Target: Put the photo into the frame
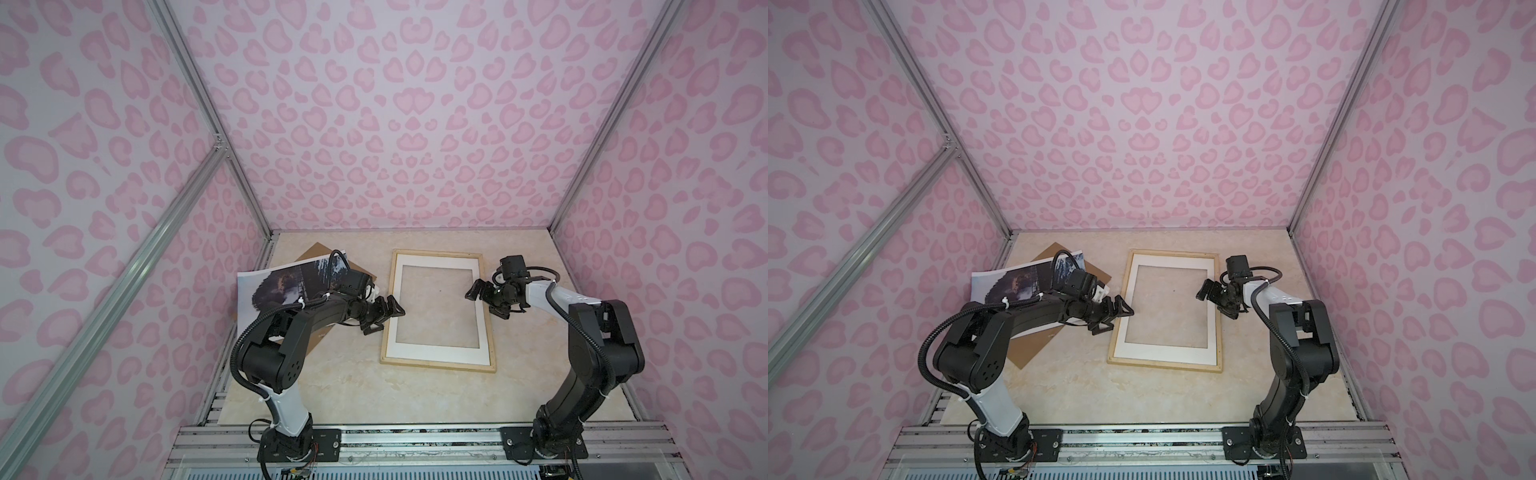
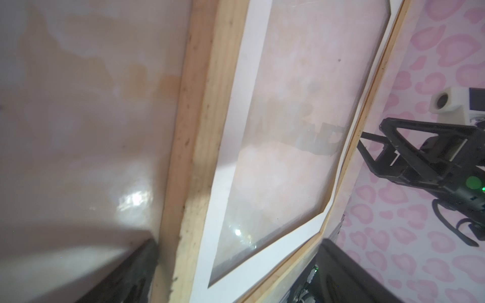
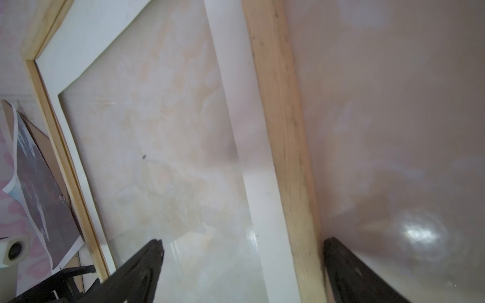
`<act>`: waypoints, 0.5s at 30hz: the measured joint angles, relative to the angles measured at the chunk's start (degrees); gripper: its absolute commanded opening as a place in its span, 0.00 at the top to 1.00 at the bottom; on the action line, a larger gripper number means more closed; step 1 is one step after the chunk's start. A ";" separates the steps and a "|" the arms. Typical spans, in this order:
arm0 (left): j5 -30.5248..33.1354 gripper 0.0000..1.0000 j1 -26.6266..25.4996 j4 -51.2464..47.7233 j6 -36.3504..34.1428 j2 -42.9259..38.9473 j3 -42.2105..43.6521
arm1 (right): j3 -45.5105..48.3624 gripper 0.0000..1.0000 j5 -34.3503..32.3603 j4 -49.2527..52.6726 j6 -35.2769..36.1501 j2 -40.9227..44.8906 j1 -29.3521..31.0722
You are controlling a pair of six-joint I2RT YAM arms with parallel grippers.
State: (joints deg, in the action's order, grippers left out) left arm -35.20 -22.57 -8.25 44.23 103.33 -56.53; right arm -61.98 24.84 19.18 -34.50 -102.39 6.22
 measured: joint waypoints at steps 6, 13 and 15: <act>-0.24 0.03 -0.13 3.76 4.68 3.67 -3.72 | -6.86 0.02 -2.34 -3.08 -0.76 -5.73 -0.57; 7.26 0.03 0.50 -0.17 4.44 -8.00 -1.90 | -8.83 0.02 -2.93 -1.40 -2.08 -4.94 -0.92; 8.35 0.03 1.97 -1.95 3.65 -13.62 -0.50 | -7.96 0.02 -4.90 -0.37 -1.53 -1.95 -0.15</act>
State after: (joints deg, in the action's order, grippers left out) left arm -26.85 -20.60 -10.20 47.88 89.71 -57.04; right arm -69.93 19.94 18.81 -36.03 -104.33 6.07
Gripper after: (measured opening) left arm 0.974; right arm 0.980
